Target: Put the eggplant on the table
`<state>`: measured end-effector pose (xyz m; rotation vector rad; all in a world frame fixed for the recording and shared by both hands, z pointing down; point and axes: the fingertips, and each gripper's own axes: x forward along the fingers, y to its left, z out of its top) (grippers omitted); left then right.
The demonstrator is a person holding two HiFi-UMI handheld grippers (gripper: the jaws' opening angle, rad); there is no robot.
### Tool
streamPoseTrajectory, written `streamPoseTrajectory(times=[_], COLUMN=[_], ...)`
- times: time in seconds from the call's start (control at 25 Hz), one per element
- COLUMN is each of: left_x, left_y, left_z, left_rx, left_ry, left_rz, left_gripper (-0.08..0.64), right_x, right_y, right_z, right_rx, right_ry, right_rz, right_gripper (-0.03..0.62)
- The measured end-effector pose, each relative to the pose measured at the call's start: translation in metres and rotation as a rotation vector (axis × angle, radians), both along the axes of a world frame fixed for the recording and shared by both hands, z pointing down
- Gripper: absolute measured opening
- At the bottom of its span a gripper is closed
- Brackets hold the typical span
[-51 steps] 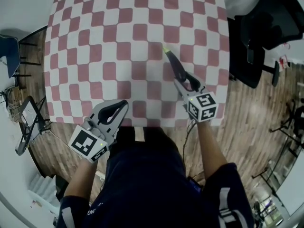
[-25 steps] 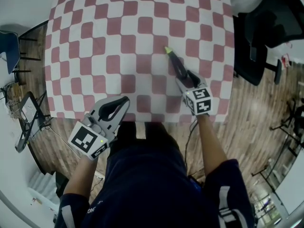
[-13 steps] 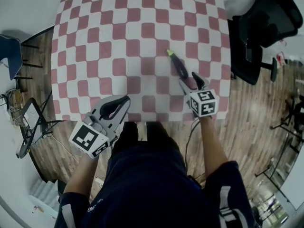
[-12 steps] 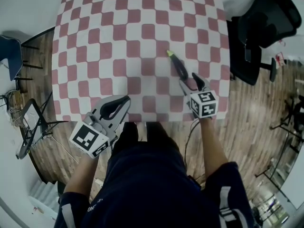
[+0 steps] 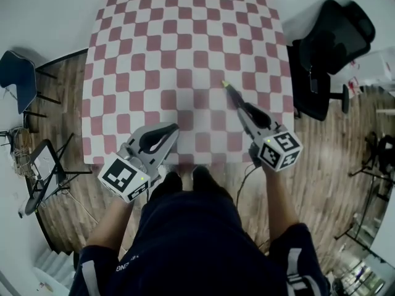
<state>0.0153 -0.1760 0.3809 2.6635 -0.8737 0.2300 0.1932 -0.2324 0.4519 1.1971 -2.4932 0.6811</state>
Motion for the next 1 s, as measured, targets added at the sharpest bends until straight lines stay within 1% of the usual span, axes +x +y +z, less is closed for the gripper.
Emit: streamPoseTrajectory(times=[0.04,0.16,0.32,0.48,0.6,1.0], left_x=[-0.003,-0.011,-0.021,-0.03,-0.034,-0.041], left_y=[0.001,0.002,0.002,0.005,0.006,0.008], left_z=[-0.005,-0.017,-0.032,-0.045,-0.052,-0.059], left_rx=[0.011,0.043,0.078,0.104,0.119,0.122], left_ry=[0.004,0.015,0.038,0.057,0.066,0.079], left_rz=[0.003,0.013,0.021,0.027,0.036,0.057], left_gripper=[0.037,0.037,0.037,0.037,0.037,0.037], right_x=[-0.007,-0.023,-0.045,-0.069,-0.083,-0.112], right_y=[0.002,0.007,0.018,0.035,0.043,0.062], right_z=[-0.013,-0.055,-0.098,-0.126,-0.136,-0.14], right_rx=[0.02,0.09,0.169,0.219,0.243,0.243], right_ry=[-0.009,-0.042,-0.06,-0.079,-0.084,-0.103], right_rz=[-0.008,-0.001,-0.009,-0.036,-0.049,-0.074], right_gripper=[0.085,0.058,0.044,0.044,0.044,0.028])
